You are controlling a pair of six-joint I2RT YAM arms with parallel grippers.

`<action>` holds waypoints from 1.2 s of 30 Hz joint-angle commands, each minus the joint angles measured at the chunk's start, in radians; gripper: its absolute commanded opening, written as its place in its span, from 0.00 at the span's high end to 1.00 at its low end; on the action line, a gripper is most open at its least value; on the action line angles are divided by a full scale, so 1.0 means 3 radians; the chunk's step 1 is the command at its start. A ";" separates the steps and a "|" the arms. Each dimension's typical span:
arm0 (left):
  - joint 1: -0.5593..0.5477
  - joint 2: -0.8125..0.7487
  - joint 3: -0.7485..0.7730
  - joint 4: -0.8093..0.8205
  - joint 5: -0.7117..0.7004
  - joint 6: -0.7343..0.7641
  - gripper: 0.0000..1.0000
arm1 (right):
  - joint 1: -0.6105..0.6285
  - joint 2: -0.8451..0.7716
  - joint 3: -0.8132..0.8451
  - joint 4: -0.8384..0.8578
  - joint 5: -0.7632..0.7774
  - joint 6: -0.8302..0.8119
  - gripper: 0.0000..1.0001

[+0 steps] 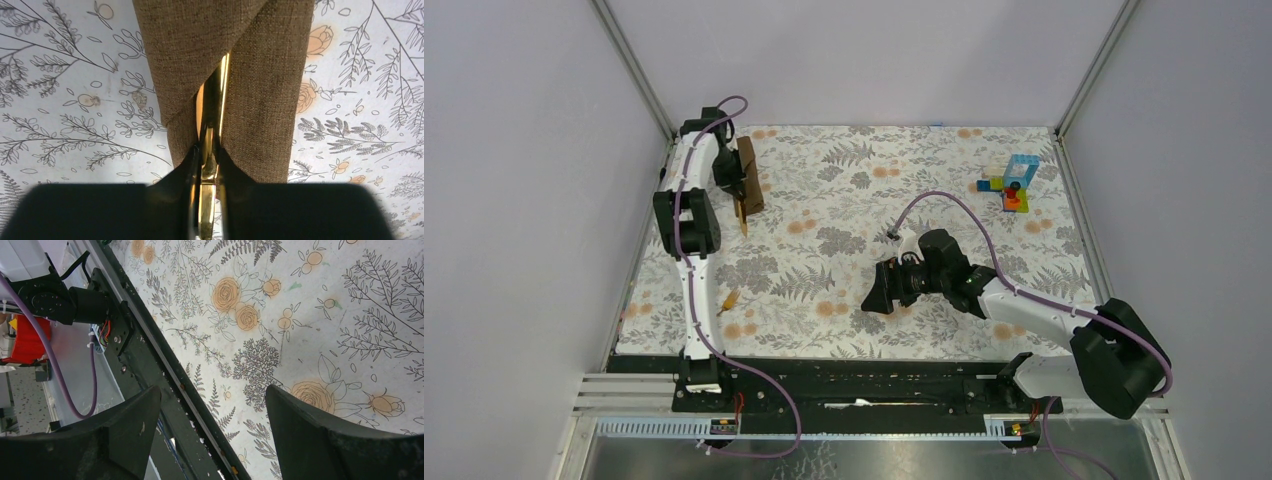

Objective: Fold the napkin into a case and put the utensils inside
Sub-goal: Insert the knife at the center of the board.

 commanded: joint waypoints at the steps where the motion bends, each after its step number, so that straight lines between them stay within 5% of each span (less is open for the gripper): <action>1: 0.0052 -0.0084 0.0053 0.0225 0.0015 -0.0048 0.73 | -0.0023 0.0034 0.0094 0.0036 0.0022 0.0023 0.17; 7: 0.0050 -0.0885 -0.0818 0.0597 0.0019 -0.0065 0.52 | -0.0021 0.0027 0.0050 0.0135 -0.0019 0.0071 0.17; 19: -0.0037 -0.2207 -0.2925 0.1266 -0.0029 -0.0166 0.50 | -0.0024 -0.0042 -0.0027 0.0232 -0.0064 0.0113 0.17; 36: -0.0140 -0.1713 -0.2867 0.1391 -0.0241 -0.0244 0.52 | -0.0024 -0.0148 -0.0054 0.0238 -0.0042 0.0139 0.16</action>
